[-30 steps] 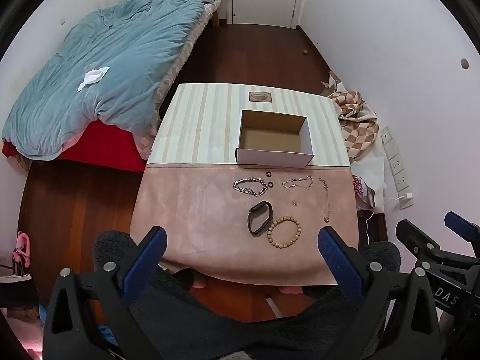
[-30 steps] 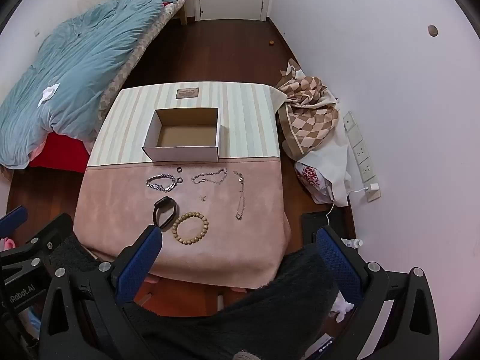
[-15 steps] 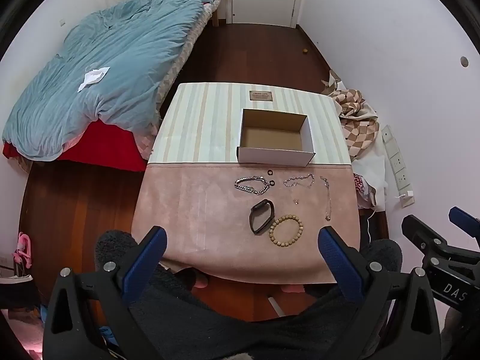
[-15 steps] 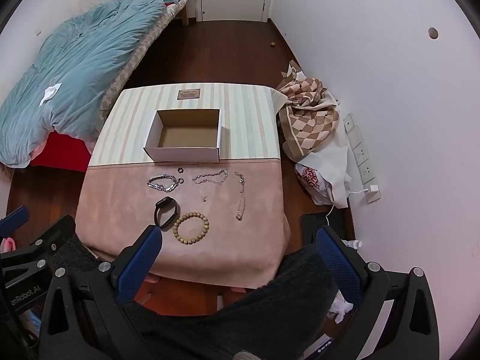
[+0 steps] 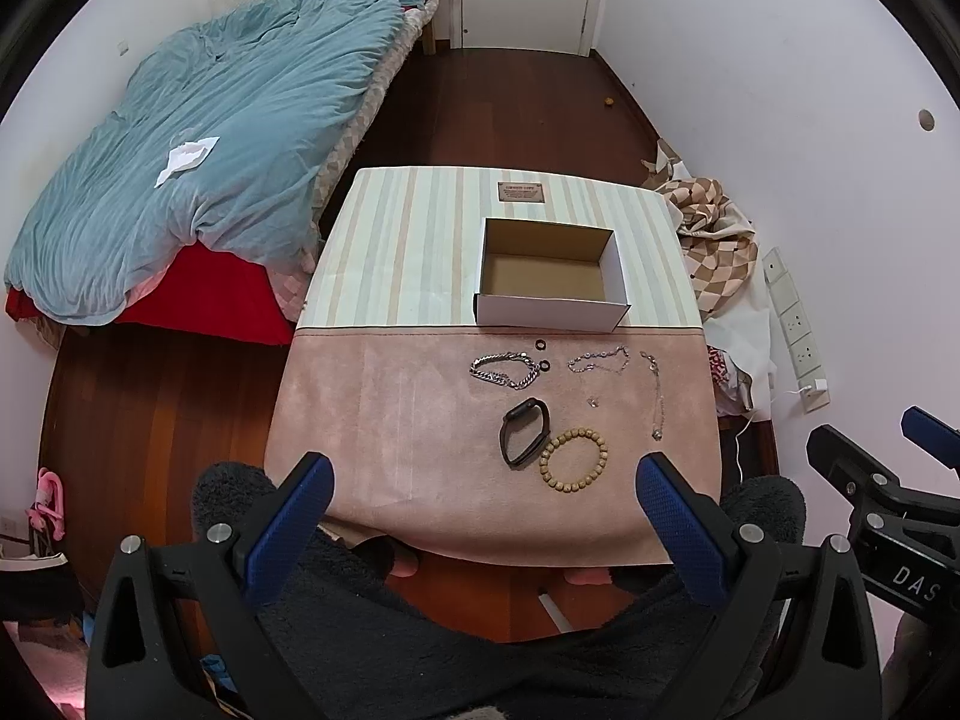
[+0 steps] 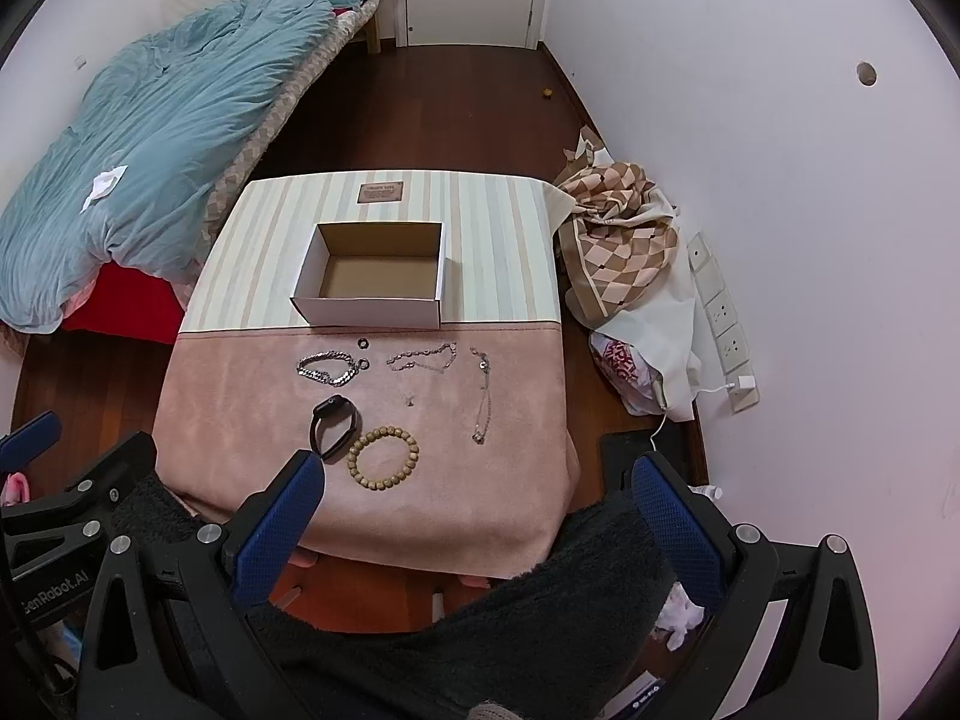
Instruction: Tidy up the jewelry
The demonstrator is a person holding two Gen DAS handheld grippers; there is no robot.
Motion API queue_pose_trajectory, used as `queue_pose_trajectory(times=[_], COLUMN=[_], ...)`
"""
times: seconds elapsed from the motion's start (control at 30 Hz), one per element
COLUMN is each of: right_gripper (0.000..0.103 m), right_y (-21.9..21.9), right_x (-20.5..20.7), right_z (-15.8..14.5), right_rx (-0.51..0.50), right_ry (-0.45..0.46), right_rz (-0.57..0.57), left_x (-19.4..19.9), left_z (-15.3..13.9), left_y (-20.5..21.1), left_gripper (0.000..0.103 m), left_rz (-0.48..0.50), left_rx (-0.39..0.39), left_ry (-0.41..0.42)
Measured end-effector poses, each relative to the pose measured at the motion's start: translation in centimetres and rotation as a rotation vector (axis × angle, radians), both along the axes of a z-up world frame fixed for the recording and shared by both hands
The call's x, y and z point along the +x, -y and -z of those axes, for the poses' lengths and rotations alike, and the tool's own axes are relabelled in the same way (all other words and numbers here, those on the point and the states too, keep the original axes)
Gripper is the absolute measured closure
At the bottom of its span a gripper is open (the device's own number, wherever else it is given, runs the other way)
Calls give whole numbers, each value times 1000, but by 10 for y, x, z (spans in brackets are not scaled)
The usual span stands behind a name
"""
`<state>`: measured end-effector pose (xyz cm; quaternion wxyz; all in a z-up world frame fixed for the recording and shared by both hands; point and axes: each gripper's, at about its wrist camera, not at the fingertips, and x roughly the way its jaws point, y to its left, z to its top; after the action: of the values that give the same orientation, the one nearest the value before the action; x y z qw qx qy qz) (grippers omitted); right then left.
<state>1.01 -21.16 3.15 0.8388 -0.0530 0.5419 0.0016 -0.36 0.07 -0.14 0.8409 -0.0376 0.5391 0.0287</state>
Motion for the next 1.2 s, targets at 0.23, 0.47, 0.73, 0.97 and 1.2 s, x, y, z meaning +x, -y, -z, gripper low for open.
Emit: queue_pose_trajectory(times=[0.23,0.47,0.73,0.97,1.2], right_gripper=[0,0,0,0,0], right_y=[0,1,2,3,5], right_x=[0,0,0,0,1], right_z=[-2,-2,-3,-3,-4], right_rx=[1,4,2,-1,-1], right_ry=[0,3,7,11,16], right_rz=[-2,-1,0,-2,2], left_x=[0,1,1,2,2], left_z=[-1,-1,-6,-6,-8], left_y=[0,0,1,1,3], left_gripper=[0,0,0,0,0], left_rz=[-2,0,0,1,2], left_rx=[-1,0,-3,-3,-6], left_ry=[2,1,3,4,9])
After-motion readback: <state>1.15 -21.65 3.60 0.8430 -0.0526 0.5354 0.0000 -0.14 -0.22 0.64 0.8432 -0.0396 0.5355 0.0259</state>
